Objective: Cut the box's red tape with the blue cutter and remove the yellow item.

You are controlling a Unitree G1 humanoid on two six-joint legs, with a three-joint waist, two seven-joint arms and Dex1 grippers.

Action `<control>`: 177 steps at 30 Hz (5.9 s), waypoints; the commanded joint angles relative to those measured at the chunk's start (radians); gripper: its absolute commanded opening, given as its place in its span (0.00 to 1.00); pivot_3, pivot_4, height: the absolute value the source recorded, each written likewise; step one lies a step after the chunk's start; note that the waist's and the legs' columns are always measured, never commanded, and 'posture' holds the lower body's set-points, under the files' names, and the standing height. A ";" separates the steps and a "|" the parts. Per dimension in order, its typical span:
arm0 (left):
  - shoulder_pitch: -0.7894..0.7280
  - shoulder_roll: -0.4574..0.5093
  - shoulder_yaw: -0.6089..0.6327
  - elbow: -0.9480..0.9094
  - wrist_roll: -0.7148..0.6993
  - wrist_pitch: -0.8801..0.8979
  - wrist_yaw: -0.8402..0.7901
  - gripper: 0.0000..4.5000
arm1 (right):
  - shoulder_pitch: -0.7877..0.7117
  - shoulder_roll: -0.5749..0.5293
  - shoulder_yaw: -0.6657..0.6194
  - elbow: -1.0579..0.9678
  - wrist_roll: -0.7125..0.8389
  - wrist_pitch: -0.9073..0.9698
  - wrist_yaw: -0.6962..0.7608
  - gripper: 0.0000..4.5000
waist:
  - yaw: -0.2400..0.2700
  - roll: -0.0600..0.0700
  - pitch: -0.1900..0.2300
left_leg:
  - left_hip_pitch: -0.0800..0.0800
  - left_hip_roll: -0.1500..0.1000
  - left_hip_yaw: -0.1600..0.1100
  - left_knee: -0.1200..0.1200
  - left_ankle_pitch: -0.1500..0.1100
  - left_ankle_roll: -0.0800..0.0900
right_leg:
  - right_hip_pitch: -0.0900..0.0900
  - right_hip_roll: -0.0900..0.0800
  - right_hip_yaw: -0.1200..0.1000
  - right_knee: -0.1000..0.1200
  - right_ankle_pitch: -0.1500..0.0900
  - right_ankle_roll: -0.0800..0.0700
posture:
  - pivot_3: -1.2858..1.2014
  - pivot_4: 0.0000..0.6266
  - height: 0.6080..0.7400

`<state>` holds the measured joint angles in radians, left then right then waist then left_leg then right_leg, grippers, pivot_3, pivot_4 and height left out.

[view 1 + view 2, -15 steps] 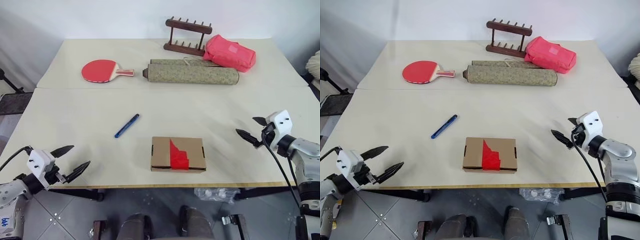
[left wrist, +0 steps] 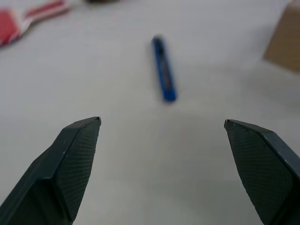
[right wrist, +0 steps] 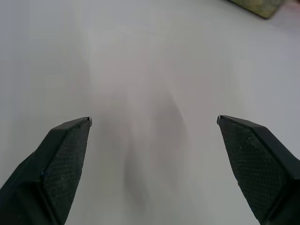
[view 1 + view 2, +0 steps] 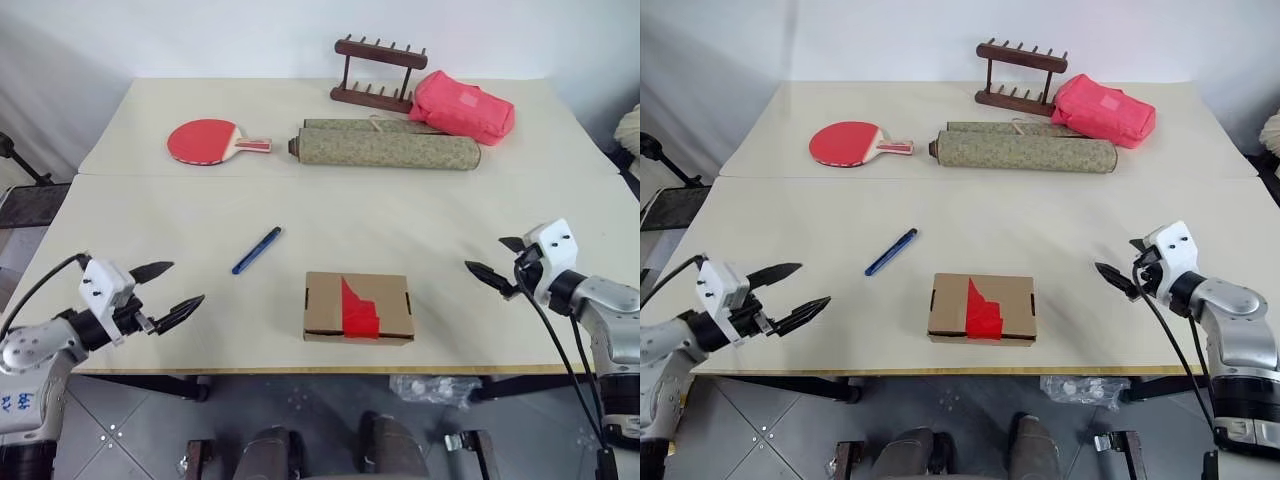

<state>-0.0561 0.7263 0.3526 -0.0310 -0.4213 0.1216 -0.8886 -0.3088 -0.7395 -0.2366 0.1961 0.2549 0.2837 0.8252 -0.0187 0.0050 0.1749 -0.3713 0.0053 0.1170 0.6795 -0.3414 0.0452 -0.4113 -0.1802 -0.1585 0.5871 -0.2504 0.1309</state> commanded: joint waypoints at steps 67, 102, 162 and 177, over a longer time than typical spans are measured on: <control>-0.351 -0.466 -0.536 -0.055 0.082 0.291 0.112 0.01 | -0.042 -0.070 0.221 -0.682 0.129 0.672 -0.108 0.00 | 0.028 -0.003 0.003 | -0.002 -0.002 0.000 0.005 -0.001 0.004 | 0.003 0.000 -0.001 -0.004 0.002 0.003 | 0.52 0.24 1.00; -0.381 -0.488 -0.699 -0.033 0.110 0.379 0.031 0.01 | -0.323 0.051 0.362 -0.207 0.042 0.404 -0.024 0.00 | 0.044 -0.004 0.003 | -0.005 -0.005 -0.001 0.005 -0.001 0.006 | 0.002 -0.001 -0.003 -0.005 0.002 0.003 | 0.52 0.24 1.00; -0.418 -0.078 -0.209 0.205 0.014 0.360 -0.026 0.99 | -0.116 -0.166 0.003 -0.334 0.278 0.461 0.188 1.00 | 0.040 -0.004 0.003 | -0.005 -0.004 0.000 0.006 -0.001 0.005 | 0.001 -0.001 -0.003 -0.004 0.002 0.003 | 0.52 0.24 1.00; -0.668 -0.119 -0.479 0.627 0.292 0.220 -0.119 0.91 | -0.008 -0.152 -0.052 -0.474 0.343 0.503 0.078 1.00 | 0.044 -0.005 0.003 | -0.005 -0.005 0.002 0.006 -0.001 0.006 | 0.001 -0.001 -0.003 -0.004 0.002 0.003 | 0.52 0.24 1.00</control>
<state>-0.7280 0.6089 -0.0837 0.5633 -0.1728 0.3183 -0.9947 -0.3221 -0.8854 -0.2487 -0.2381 0.5809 0.7866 0.9120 0.0250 0.0003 0.1781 -0.3751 0.0005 0.1185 0.6854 -0.3422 0.0508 -0.4097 -0.1812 -0.1612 0.5839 -0.2484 0.1344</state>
